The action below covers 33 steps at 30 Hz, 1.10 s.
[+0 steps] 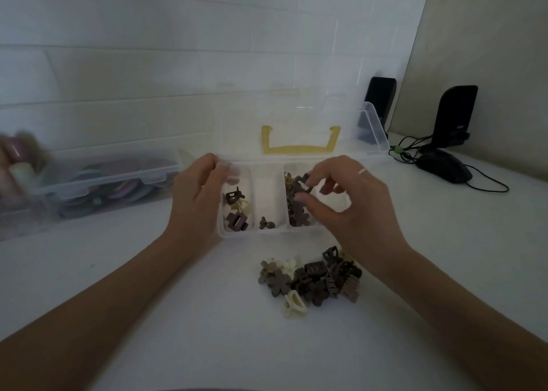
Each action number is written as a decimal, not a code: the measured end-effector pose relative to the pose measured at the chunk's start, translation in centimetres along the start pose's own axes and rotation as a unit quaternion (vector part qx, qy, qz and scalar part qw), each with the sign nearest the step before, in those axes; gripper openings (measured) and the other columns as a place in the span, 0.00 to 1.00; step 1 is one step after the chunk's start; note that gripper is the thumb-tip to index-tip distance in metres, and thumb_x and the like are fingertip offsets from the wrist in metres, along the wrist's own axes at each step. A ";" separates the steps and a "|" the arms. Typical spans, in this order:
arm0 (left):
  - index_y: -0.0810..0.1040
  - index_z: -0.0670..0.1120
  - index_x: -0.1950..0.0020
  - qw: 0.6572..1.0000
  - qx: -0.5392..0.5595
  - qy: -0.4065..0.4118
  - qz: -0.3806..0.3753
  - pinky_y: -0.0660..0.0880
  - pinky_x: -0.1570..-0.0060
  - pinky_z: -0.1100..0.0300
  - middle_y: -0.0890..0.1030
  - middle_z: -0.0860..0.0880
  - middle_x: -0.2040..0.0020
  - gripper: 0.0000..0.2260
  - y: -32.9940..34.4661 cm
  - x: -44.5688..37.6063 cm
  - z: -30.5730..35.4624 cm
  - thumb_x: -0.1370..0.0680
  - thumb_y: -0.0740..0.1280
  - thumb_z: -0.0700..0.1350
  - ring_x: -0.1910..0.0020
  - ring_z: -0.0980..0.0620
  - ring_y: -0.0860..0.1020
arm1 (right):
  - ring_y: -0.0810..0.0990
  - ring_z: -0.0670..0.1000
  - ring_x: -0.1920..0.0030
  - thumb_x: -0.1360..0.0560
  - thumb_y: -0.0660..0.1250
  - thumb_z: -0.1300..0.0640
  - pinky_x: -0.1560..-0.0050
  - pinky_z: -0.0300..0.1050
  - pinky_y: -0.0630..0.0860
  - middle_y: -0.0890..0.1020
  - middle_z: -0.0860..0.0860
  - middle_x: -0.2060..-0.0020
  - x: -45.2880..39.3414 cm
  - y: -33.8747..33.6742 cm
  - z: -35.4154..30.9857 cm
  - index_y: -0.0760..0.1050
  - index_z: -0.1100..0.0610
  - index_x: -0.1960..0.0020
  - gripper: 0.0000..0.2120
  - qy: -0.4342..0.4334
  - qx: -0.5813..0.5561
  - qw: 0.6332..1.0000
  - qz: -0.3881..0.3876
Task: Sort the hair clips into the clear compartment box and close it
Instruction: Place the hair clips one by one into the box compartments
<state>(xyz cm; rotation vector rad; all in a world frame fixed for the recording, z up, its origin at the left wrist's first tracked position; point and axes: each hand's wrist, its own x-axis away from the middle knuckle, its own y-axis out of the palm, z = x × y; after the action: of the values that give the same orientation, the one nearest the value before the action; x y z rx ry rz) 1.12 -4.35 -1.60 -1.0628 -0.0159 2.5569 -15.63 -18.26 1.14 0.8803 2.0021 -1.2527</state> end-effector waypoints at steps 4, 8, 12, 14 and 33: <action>0.73 0.41 0.62 1.000 -0.004 0.006 -0.004 0.74 0.68 0.60 0.80 0.40 0.62 0.15 0.1 0.1 0.1 0.24 0.58 0.51 0.62 0.54 0.78 | 0.74 0.43 0.61 0.31 0.73 0.58 0.58 0.41 0.75 0.79 0.46 0.60 0.1 0.6 -0.8 0.76 0.55 0.58 0.06 -0.057 -0.026 0.998 -0.002; 0.68 0.45 0.66 0.999 -0.016 0.025 -0.013 0.65 0.68 0.70 0.75 0.53 0.70 0.13 0.2 0.2 0.3 0.22 0.58 0.44 0.69 0.62 0.72 | 0.76 0.48 0.60 0.30 0.72 0.55 0.56 0.51 0.73 0.80 0.47 0.60 -0.8 1.9 -2.7 0.76 0.54 0.59 0.05 -0.098 0.003 0.995 -0.001; 0.66 0.43 0.66 0.995 -0.067 0.065 -0.026 0.61 0.69 0.70 0.66 0.52 0.72 0.14 -0.1 0.1 0.1 0.21 0.57 0.44 0.72 0.60 0.65 | 0.76 0.53 0.58 0.29 0.69 0.54 0.58 0.47 0.66 0.81 0.47 0.61 -3.0 4.2 -3.9 0.77 0.54 0.58 0.04 -0.194 0.157 0.968 -0.024; 0.65 0.44 0.67 0.996 -0.068 0.058 -0.019 0.61 0.69 0.71 0.66 0.52 0.72 0.13 -0.3 0.0 0.1 0.21 0.57 0.42 0.72 0.59 0.65 | 0.74 0.51 0.58 0.30 0.70 0.51 0.57 0.45 0.61 0.82 0.44 0.64 -3.4 5.6 -3.5 0.79 0.50 0.59 0.03 -0.206 0.266 0.940 -0.060; 0.77 0.41 0.61 0.999 -0.036 -0.021 0.004 0.65 0.66 0.73 0.77 0.53 0.66 0.14 -0.2 -0.4 0.3 0.23 0.57 0.46 0.68 0.64 0.72 | 0.73 0.39 0.69 0.40 0.58 0.27 0.71 0.33 0.64 0.74 0.33 0.70 -0.4 -2.6 -1.3 0.74 0.32 0.43 0.27 0.007 0.091 0.900 -0.427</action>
<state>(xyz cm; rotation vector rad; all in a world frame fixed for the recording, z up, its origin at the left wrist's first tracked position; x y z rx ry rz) 1.24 -4.24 -1.14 -1.0355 -0.1155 2.6030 -17.61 -17.97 3.29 0.0226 2.3974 -1.9113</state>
